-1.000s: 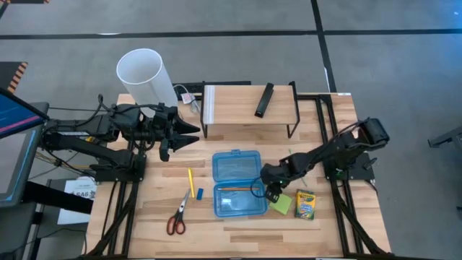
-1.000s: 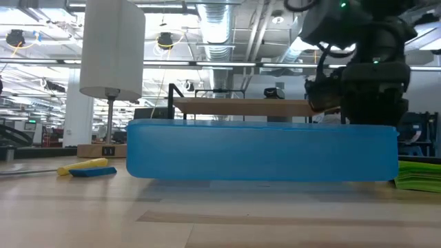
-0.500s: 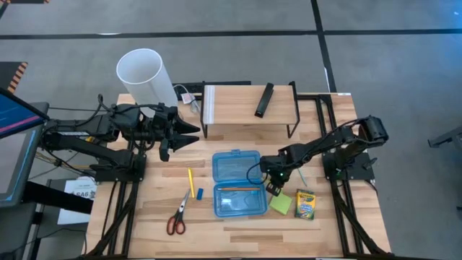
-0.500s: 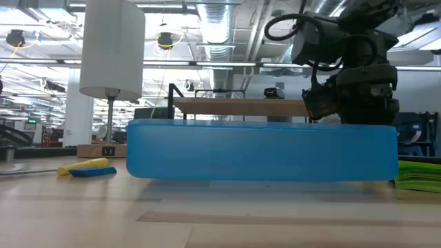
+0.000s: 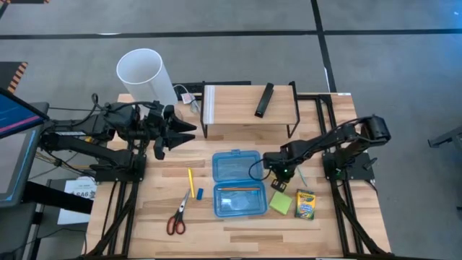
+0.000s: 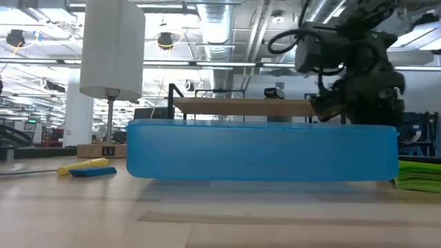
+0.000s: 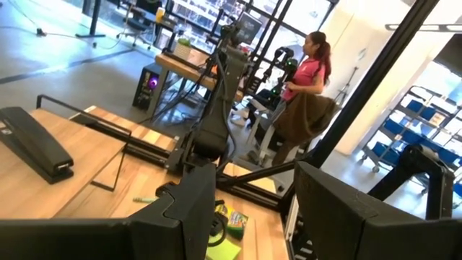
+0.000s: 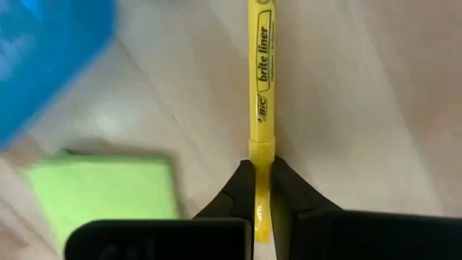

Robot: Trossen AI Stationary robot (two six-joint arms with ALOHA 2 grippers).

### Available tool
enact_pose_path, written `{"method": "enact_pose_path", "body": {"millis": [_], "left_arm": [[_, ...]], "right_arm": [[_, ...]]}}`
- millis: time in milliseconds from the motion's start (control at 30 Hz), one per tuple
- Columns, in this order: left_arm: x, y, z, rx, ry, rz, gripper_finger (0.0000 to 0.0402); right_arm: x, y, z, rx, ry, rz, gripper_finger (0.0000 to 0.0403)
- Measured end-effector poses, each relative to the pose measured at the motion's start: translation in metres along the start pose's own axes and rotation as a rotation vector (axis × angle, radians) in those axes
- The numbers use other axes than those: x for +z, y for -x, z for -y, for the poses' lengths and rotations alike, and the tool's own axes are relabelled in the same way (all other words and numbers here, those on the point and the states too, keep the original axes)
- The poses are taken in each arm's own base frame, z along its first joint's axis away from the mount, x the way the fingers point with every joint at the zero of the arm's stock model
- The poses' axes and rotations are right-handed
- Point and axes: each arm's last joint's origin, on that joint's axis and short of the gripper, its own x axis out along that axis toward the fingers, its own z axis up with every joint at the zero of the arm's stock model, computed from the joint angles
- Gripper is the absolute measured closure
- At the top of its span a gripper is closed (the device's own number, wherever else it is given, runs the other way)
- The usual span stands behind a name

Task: Pack school essentials
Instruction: Put the right yellow pen into the blue supply box

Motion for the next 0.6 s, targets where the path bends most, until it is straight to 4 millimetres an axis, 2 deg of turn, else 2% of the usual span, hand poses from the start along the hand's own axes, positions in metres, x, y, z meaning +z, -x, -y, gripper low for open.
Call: {"method": "enact_pose_path", "body": {"millis": [233,600], "left_arm": [[0.0,0.0,0.0,0.002,-0.015,-0.001,0.0226],[0.0,0.0,0.0,0.005,-0.022,-0.001,0.0226]], "right_arm": [[-0.008,0.016,0.011,-0.046,-0.033,-0.006,0.0381],[-0.012,0.039,0.019,0.013,-0.054,0.067,0.0385]]}}
